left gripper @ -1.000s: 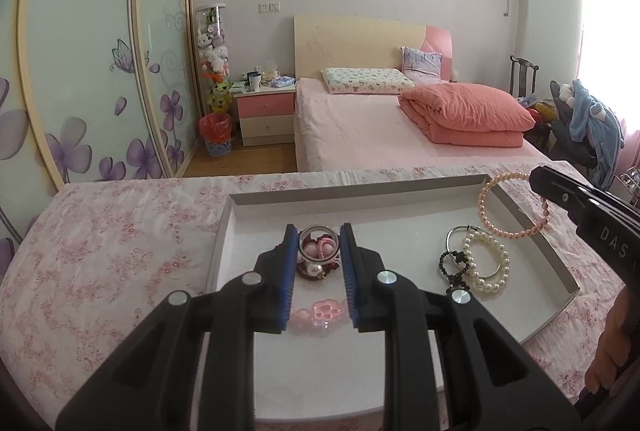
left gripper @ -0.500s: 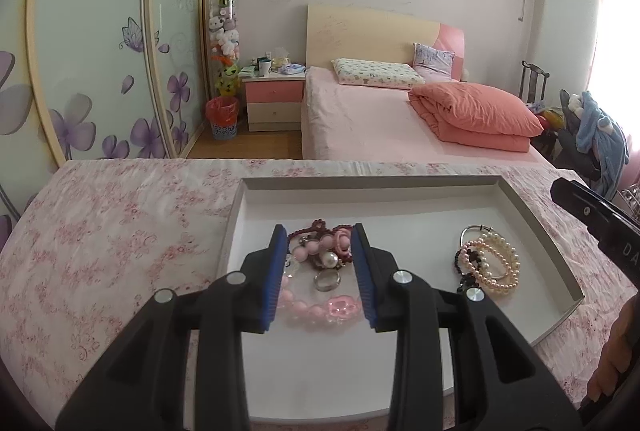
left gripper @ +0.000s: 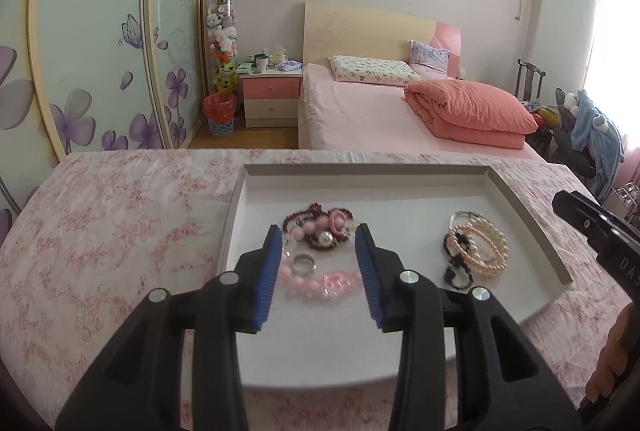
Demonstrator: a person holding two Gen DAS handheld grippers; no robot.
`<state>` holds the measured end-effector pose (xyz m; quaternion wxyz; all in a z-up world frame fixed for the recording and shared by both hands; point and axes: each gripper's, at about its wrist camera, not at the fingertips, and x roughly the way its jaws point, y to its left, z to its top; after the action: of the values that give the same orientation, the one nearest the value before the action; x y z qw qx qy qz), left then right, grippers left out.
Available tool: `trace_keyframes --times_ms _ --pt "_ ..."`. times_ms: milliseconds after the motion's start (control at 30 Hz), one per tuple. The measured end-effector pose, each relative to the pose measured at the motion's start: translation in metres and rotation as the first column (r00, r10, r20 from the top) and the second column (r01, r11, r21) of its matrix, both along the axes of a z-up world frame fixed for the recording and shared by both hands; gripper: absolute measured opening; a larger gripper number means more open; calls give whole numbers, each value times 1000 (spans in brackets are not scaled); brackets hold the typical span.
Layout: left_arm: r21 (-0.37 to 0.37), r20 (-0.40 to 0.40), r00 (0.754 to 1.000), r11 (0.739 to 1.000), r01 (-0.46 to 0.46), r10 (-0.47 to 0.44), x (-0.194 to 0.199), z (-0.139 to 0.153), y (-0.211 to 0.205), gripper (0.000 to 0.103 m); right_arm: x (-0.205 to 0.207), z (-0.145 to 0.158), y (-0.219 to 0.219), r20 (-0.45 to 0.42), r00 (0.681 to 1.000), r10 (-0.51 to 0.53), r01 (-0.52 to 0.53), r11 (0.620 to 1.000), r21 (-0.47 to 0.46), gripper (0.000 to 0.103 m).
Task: Organize jewelry
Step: 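Open the left tool to drop the ring while the right tool releases the pearl bracelet in the tray, then withdraw both open tools and bring the left tool around the silver cuff bangle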
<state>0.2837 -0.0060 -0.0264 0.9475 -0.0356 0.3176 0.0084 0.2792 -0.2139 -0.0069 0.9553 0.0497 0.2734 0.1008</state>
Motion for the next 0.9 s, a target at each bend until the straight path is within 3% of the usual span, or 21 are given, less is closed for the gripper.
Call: trace_keyframes --times_ms 500,900 --pt "-33 -55 994 995 93 -95 -82 -17 -24 46 -86 -29 -22 -104 994 12 -16 999 -31 37" --pt "-70 -134 972 980 185 -193 -129 -41 -50 53 -130 -52 -46 -172 984 -56 54 998 -17 37"
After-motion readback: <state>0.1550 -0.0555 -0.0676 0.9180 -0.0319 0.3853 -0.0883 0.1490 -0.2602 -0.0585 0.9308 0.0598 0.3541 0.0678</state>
